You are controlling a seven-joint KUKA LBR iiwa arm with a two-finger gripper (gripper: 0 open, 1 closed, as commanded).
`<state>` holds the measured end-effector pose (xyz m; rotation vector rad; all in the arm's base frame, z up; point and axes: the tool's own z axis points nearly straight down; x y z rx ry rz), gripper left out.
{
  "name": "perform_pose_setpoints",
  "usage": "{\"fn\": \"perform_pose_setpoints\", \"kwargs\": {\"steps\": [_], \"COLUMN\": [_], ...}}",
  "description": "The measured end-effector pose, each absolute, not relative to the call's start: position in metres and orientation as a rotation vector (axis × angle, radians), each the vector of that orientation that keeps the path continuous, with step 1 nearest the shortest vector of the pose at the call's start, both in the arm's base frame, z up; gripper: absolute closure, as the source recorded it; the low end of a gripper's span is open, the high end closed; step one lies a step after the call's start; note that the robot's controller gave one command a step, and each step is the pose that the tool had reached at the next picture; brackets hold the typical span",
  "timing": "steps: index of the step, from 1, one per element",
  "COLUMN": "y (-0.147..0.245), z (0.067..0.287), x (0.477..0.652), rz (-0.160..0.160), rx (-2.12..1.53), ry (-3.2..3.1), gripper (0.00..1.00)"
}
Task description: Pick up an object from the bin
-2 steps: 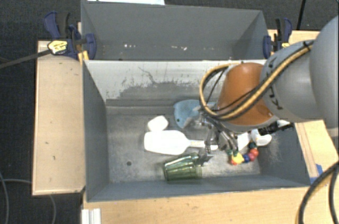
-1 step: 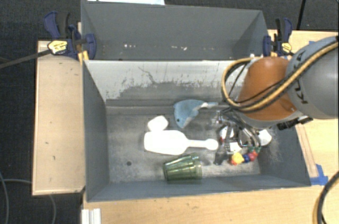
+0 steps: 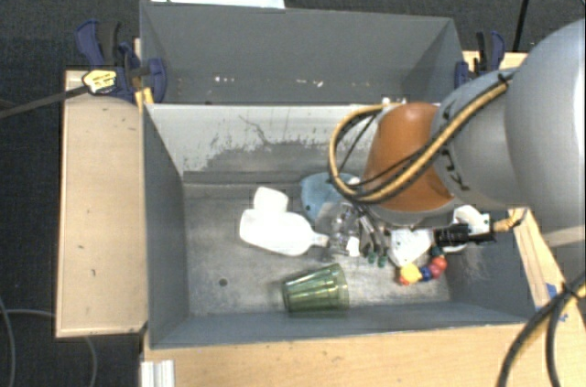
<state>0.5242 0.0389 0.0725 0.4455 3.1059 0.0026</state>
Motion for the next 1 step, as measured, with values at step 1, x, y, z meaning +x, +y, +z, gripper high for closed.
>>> {"fn": "perform_pose_setpoints", "kwargs": {"steps": [1], "y": [0.0389], "z": [0.0725], "x": [0.5242], "rz": [0.002], "rx": [0.445], "ry": [3.106], "gripper": [1.00]}}
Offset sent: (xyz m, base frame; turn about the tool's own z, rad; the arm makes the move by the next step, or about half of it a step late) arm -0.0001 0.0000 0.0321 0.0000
